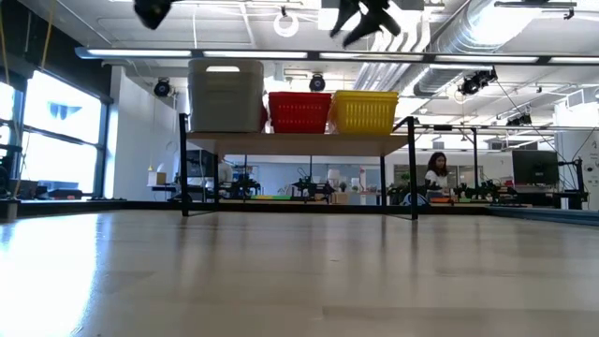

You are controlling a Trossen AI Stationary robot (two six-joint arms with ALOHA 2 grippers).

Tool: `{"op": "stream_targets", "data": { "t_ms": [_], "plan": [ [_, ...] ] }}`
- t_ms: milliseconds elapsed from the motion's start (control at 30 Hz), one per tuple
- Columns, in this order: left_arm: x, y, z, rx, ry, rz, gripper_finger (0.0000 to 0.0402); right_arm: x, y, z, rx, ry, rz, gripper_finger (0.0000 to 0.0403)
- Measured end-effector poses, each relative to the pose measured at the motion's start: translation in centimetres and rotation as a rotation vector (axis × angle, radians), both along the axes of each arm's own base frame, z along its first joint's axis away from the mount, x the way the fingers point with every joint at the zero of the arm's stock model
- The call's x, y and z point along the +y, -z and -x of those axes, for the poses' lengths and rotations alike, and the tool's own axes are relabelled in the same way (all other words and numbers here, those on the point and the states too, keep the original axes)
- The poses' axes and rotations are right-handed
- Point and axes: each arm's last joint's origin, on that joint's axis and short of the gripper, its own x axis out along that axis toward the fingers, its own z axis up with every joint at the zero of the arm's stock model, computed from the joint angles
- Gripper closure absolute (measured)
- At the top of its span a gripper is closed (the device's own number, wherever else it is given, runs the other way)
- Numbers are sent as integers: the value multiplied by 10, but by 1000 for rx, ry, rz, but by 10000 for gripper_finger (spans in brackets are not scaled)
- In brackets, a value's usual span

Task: Stack baskets on shelf by color
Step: Return to Home Position

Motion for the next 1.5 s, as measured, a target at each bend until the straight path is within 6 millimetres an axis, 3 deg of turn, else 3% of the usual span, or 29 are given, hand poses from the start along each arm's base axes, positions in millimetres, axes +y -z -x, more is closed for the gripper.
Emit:
{"op": "stream_targets", "data": {
  "t_ms": [300,600,833,1067,1167,1300,1500],
  "plan": [
    [-27,54,35,-169,-109,-20,282,28,-23,-12,-230,-118,11,249],
    [-36,96,45,-356,-99,-81,282,36,-43,5,-326,-140,28,249],
    [-34,137,37,-443,-137,-95,282,47,-72,51,-374,-169,102,249],
    [-31,175,29,-545,-178,-27,282,60,-96,120,-367,-106,237,249],
    [-29,180,28,-532,-229,-5,282,66,-101,151,-337,-71,297,249],
    [-29,180,28,-525,-247,0,282,72,-90,183,-312,-26,356,249],
    [-28,186,28,-458,-248,-35,282,76,-36,209,-323,54,371,249]
  ]
}}
